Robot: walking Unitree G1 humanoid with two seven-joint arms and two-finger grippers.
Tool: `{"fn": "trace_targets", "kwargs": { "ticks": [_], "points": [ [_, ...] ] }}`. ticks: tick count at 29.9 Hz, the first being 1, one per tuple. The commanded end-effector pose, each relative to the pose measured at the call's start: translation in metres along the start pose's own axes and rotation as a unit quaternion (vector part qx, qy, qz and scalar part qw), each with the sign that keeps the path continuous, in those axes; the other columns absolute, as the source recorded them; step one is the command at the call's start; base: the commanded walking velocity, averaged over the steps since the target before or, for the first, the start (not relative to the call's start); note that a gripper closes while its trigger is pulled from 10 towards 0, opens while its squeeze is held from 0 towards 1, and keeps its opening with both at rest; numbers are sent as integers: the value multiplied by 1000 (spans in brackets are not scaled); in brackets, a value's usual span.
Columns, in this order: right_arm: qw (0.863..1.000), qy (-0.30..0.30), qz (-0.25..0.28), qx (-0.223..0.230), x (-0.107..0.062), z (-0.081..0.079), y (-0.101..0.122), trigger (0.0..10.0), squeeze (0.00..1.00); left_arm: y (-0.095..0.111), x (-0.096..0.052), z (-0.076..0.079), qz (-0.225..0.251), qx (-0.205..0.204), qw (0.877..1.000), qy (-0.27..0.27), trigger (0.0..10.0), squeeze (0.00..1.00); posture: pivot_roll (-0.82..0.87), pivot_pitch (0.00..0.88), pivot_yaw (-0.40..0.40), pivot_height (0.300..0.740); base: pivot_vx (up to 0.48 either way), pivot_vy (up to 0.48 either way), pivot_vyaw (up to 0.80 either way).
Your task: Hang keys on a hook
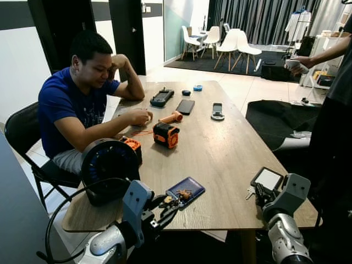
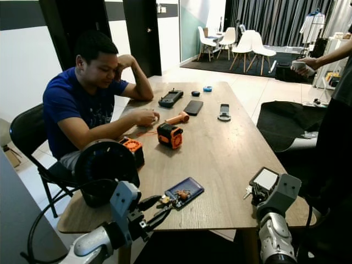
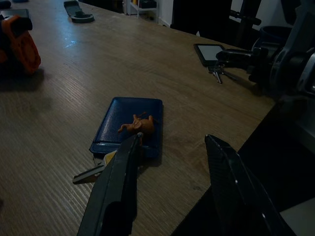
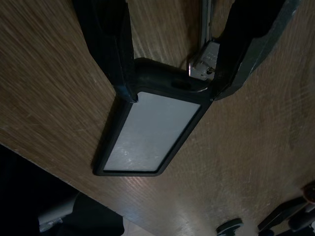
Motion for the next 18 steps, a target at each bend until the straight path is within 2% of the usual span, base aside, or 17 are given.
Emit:
{"fn": "trace_targets", "kwargs": {
  "ticks": [1, 14, 18],
  "points": [
    [1000, -16, -4, 21, 0, 6, -3, 10000, 0, -2, -1, -1, -5, -4, 1000, 6, 10000, 0, 74, 90, 19, 740, 0, 0, 0],
    [999, -16, -2, 39, 6, 5, 4, 10000, 0, -1, -1, -3, -5, -2, 1000, 7, 10000, 0, 77, 84, 23, 740, 0, 0, 0],
    [998, -11, -2, 66, 8, 3, 7, 10000, 0, -1, -2, -3, -6, -3, 1000, 5, 10000, 0, 78, 85, 24, 740, 0, 0, 0]
  ]
}}
Point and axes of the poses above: a point about 5 cm out from each wrist's last joint towards the gripper, its own x axis pointing out of the wrist towards the gripper, its own y axis along the axis of the wrist's last joint, z = x × y, the point moved 5 cm from there along x, pointing out of the wrist towards the gripper, and after that the axes turned 4 degrees about -x, right-handed, at the moved point
